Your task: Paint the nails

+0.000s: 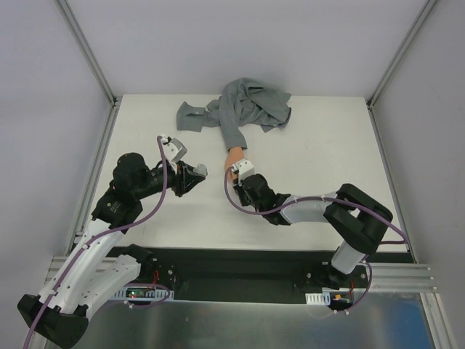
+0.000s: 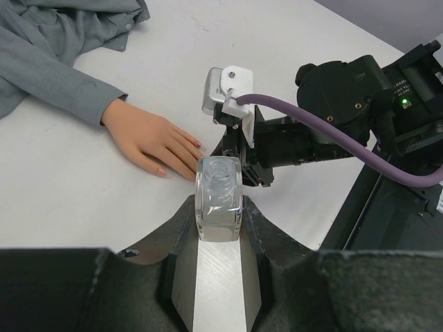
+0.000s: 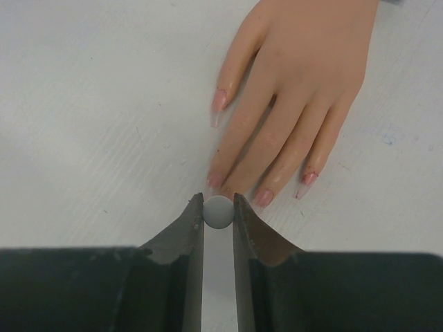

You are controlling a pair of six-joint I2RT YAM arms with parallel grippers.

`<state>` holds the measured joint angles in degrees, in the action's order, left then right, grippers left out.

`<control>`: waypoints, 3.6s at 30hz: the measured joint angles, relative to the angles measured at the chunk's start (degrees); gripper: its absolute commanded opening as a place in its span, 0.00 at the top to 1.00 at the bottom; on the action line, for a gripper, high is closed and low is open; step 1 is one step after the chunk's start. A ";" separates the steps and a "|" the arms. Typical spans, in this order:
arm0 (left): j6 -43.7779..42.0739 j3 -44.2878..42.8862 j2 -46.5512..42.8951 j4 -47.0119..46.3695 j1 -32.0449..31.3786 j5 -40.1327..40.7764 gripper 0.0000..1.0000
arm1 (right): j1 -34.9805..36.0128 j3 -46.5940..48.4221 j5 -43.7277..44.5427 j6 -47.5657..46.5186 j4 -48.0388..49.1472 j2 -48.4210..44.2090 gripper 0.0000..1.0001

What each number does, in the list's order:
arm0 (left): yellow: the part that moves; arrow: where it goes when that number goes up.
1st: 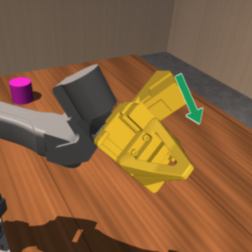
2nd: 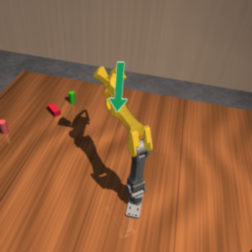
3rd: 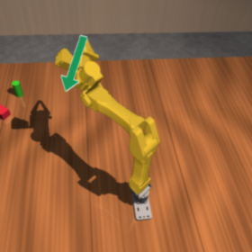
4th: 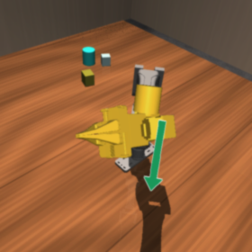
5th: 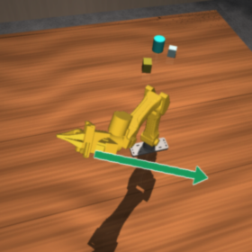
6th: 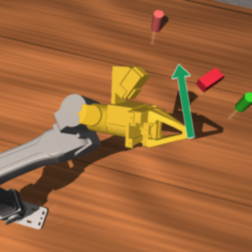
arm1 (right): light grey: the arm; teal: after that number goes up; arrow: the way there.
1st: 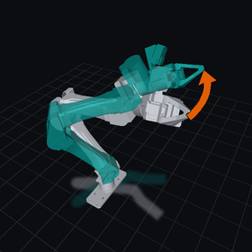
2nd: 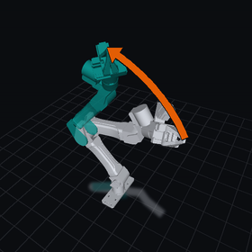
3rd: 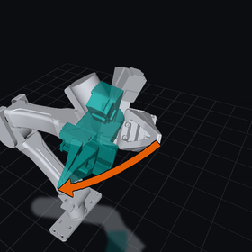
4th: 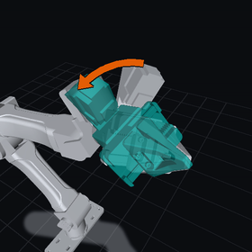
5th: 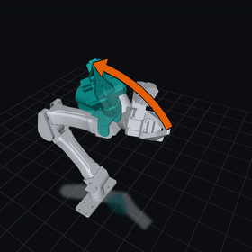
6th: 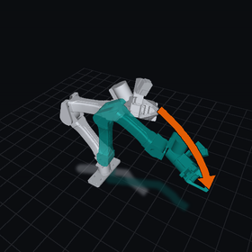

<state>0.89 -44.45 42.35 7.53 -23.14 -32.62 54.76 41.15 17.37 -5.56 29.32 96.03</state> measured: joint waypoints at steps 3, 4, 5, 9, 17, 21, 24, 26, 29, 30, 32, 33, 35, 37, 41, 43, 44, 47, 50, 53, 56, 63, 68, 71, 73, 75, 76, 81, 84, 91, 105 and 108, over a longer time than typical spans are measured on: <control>0.00 0.07 0.00 -0.02 0.00 -0.31 1.00 | 0.35 -0.68 0.42 0.15 -0.33 -1.27 0.99; 0.00 0.11 0.00 -0.07 0.00 -0.46 1.00 | 0.44 -0.72 0.61 0.17 -0.92 -2.19 0.99; 0.00 0.15 0.00 -0.20 0.02 -0.72 1.00 | 0.55 -0.72 0.81 0.20 -1.55 -3.19 1.00; -0.02 0.79 0.13 -2.10 0.76 -3.02 1.00 | 1.79 0.04 2.40 0.55 -5.66 -9.86 0.99; 0.31 5.44 1.73 -10.40 1.07 -14.38 1.00 | 5.09 12.11 4.66 5.60 -28.81 -25.70 0.99; 0.63 7.48 1.38 -15.96 -1.44 -23.12 1.00 | 5.20 18.38 1.95 9.14 -42.97 -34.80 1.00; 0.61 8.35 0.61 -17.59 -4.79 -27.74 1.00 | 8.57 23.96 0.92 11.39 -52.00 -37.62 0.99; 0.61 8.35 0.61 -17.68 -6.86 -30.01 1.00 | 12.31 26.23 0.42 12.37 -55.76 -38.40 1.00; 0.50 8.39 0.59 -17.64 -9.49 -33.48 1.00 | 17.88 30.18 0.04 13.16 -60.37 -38.12 0.99; 0.11 8.59 0.46 -17.73 -9.99 -34.18 1.00 | 20.31 32.61 0.59 13.29 -62.36 -37.38 0.99; -0.48 9.03 0.15 -17.49 -10.29 -34.97 1.00 | 23.54 36.44 1.60 13.40 -64.28 -35.95 0.99; -0.87 9.07 0.04 -17.11 -10.29 -35.06 1.00 | 25.31 39.01 2.25 13.38 -65.64 -34.77 0.99; -1.84 9.05 -0.20 -16.83 -10.27 -35.10 1.00 | 28.06 43.43 3.30 13.25 -66.71 -32.46 0.99; -2.51 9.05 -0.35 -16.46 -10.27 -35.12 1.00 | 29.73 46.51 3.93 12.96 -67.19 -30.45 0.99; -3.54 9.05 -0.35 -15.26 -10.27 -35.10 1.00 | 30.34 49.22 4.66 12.35 -67.65 -27.12 0.99; -4.00 9.05 -0.35 -14.58 -10.27 -34.91 1.00 | 30.36 49.81 4.96 11.89 -67.84 -25.24 0.99; -4.37 9.05 -0.35 -14.21 -10.27 -34.75 1.00 | 30.36 49.90 5.07 11.65 -67.93 -24.33 1.00; -5.18 9.05 -0.39 -13.31 -10.27 -34.27 1.00 | 30.36 49.92 5.81 10.88 -68.43 -22.05 0.99; -5.92 9.05 -0.39 -12.39 -10.27 -33.77 1.00 | 30.03 49.92 5.97 10.60 -68.91 -20.72 1.00; -6.45 9.05 -0.48 -11.61 -10.27 -33.00 1.00 | 29.40 49.92 6.01 10.51 -69.13 -20.20 0.99; -6.73 9.05 -0.48 -11.13 -10.27 -32.79 1.00 | 28.96 49.92 6.01 10.45 -69.05 -20.20 0.99; -7.45 9.05 -0.48 -10.99 -10.27 -32.74 1.00 | 28.39 49.90 5.79 10.43 -68.61 -20.22 0.99; -7.56 9.05 -0.48 -10.93 -10.27 -32.74 1.00 | 27.87 49.53 5.70 10.43 -68.30 -20.22 1.00; -7.56 9.05 -0.48 -10.91 -10.27 -32.74 1.00 | 27.52 48.94 5.49 10.45 -68.00 -20.20 0.99; -7.58 9.05 -0.48 -10.91 -10.27 -32.74 1.00 | 27.26 48.83 5.25 10.43 -67.89 -20.17 1.00; -7.58 9.05 -0.48 -10.91 -10.27 -32.74 1.00 | 27.08 48.83 4.92 10.43 -67.58 -20.17 0.99; -7.56 9.05 -0.48 -10.91 -10.27 -32.74 1.00 | 26.95 48.83 4.79 10.43 -67.43 -20.17 0.99; -7.56 9.05 -0.48 -10.91 -10.27 -32.74 1.00 | 26.80 48.83 4.22 10.45 -67.04 -19.89 0.99; -7.58 9.05 -0.48 -10.91 -10.27 -32.74 1.00 | 26.80 48.81 4.02 10.45 -66.66 -19.61 0.99; -7.56 9.03 -0.55 -10.91 -10.27 -32.74 1.00 | 26.75 47.47 3.65 10.54 -65.94 -19.45 1.00; -7.58 9.03 -0.74 -10.14 -10.27 -32.74 1.00 | 26.43 46.10 3.78 10.67 -65.59 -20.09 0.99; -7.58 9.03 -0.74 -10.14 -10.27 -32.72 1.00 | 26.43 45.79 3.78 10.67 -65.59 -20.13 0.99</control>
<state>-6.70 -35.42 41.60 -2.61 -33.41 -65.34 81.19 86.94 21.15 5.10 -36.27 75.90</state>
